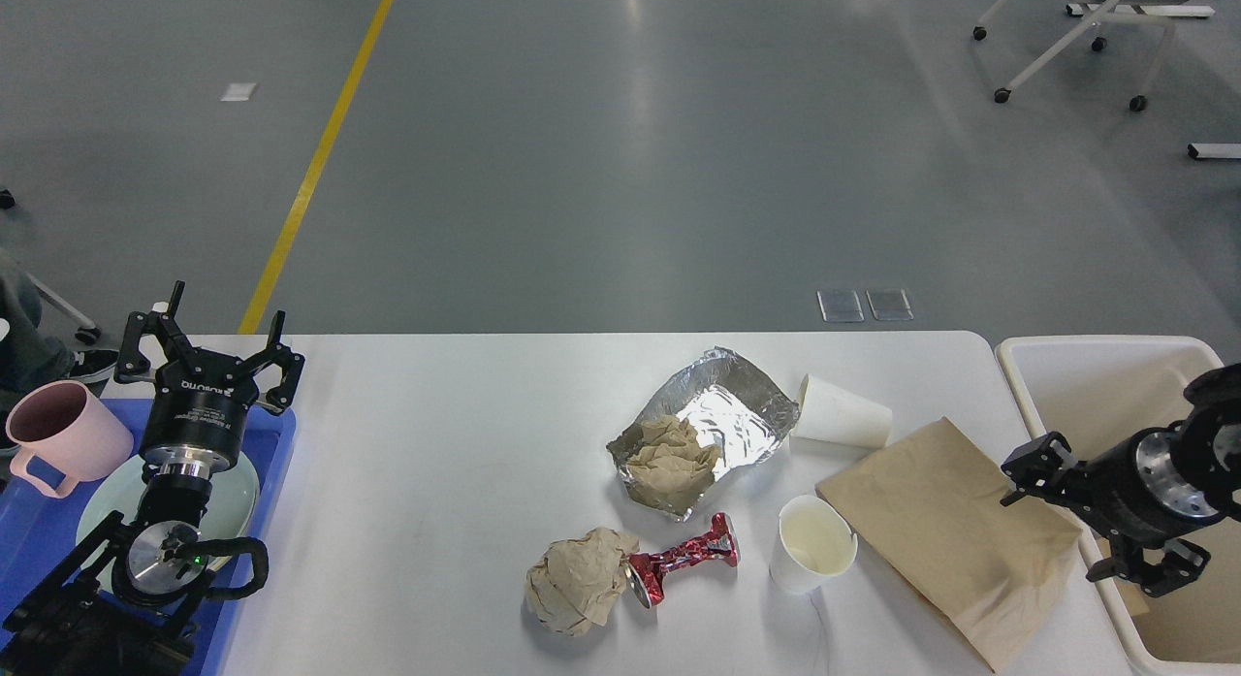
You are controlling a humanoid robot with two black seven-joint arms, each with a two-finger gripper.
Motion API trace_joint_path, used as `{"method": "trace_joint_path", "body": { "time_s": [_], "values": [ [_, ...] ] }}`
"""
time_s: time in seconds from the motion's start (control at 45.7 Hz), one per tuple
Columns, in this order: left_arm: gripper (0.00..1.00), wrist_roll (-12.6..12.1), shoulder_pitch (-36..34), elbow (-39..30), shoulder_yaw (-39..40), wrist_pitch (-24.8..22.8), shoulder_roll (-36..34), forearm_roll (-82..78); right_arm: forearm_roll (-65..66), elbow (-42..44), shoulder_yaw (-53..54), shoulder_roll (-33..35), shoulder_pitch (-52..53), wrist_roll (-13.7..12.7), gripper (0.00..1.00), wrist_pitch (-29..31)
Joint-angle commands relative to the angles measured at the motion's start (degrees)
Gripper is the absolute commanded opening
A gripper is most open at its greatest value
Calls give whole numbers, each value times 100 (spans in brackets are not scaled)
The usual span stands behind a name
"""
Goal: Tidy desktop
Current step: 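Lower the right gripper down over the brown paper bag, then grasp the brown paper bag with the right gripper and lift it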
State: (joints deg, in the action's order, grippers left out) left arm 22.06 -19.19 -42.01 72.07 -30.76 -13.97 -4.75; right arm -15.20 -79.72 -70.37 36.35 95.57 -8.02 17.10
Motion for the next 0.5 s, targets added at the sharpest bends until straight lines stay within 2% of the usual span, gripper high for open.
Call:
{"method": "trace_joint_path", "body": {
  "time_s": [0.0, 0.175, 0.35, 0.481],
  "values": [
    [96, 0, -6, 0, 0, 0, 0, 0, -317, 440, 383, -40, -679, 178, 100, -128],
    [96, 0, -6, 0, 0, 0, 0, 0, -282, 800, 524, -189, -1268, 178, 100, -479],
    [96, 0, -6, 0, 0, 0, 0, 0, -247, 853, 524, -216, -1374, 178, 100, -603],
    [96, 0, -6, 0, 0, 0, -9, 0, -667, 1187, 760, -303, -1848, 161, 100, -804]
  ]
}}
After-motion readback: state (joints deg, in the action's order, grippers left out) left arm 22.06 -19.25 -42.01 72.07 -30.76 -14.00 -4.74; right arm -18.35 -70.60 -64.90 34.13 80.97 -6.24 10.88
